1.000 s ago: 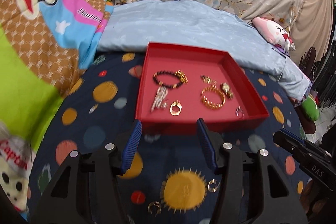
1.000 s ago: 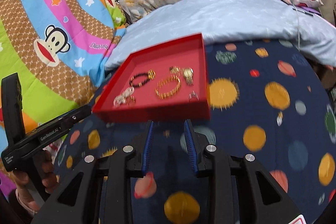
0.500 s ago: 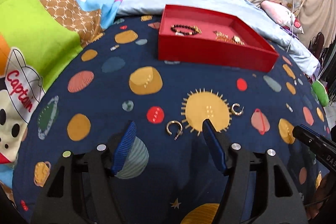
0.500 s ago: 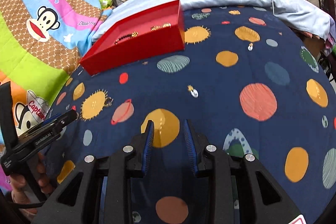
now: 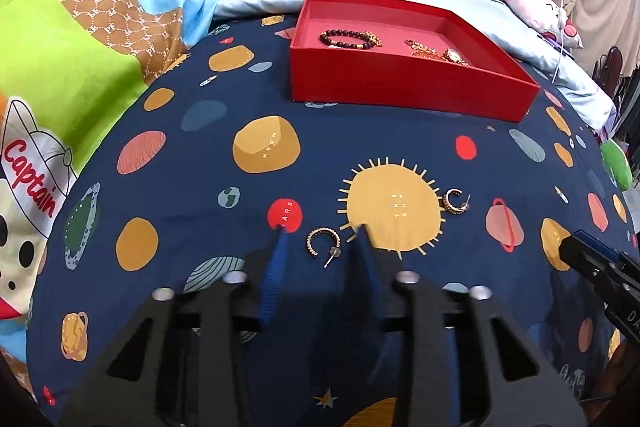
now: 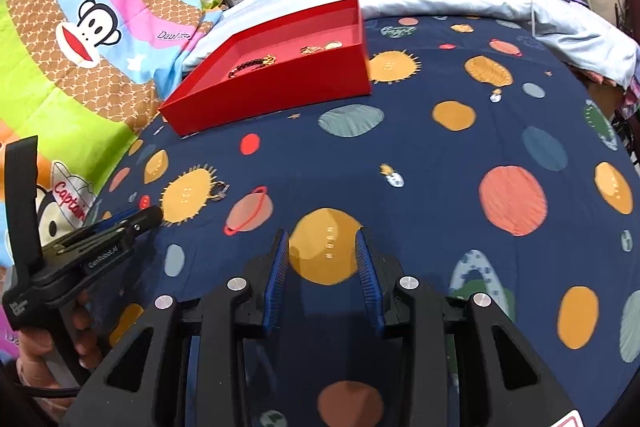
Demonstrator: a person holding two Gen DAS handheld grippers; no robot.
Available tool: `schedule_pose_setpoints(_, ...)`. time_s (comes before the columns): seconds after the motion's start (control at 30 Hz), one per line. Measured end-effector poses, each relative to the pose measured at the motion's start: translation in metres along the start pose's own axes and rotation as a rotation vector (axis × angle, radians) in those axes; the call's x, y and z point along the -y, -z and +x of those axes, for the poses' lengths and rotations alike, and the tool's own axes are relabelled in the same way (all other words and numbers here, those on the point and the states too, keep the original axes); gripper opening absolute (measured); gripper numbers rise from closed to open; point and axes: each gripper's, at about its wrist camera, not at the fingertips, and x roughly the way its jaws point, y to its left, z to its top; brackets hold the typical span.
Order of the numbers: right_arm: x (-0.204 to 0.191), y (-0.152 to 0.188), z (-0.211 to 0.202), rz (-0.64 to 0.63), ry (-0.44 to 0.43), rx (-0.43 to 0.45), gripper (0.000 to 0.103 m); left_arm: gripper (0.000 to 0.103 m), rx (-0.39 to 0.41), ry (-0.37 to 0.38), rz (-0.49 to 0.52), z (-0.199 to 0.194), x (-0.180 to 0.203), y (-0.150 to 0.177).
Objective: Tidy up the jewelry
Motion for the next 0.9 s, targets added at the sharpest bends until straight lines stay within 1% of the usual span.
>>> schedule_pose_setpoints(0.03,-0.002,0.000,0.001,0.001,-0.007,-0.001,0.034,0.019,0.001,0.005,-0.005,0.000,-0.001,0.000)
schedule_pose_setpoints(0.1,-0.007,-0.002,0.004,0.006,-0.030,-0.006,0.034,0.016,0.003,0.018,-0.012,-0.001,-0.003,0.001)
schedule_pose_setpoints(0.33,-0.037,-0.011,0.018,-0.034,-0.084,-0.024,0.034,0.016,0.009,0.043,-0.032,-0.004,-0.007,0.003)
schedule_pose_setpoints(0.5,-0.060,-0.019,0.034,-0.074,-0.090,-0.033,0.034,0.016,0.008,0.072,-0.069,-0.004,-0.015,0.004)
schedule_pose_setpoints(0.73,-0.076,-0.026,0.055,-0.099,-0.056,-0.069,0.034,0.016,0.007,0.074,-0.070,-0.004,-0.015,0.004)
schedule_pose_setpoints(0.9,-0.085,-0.027,0.061,-0.132,-0.012,-0.065,0.032,0.016,0.007,0.073,-0.070,-0.004,-0.014,0.004)
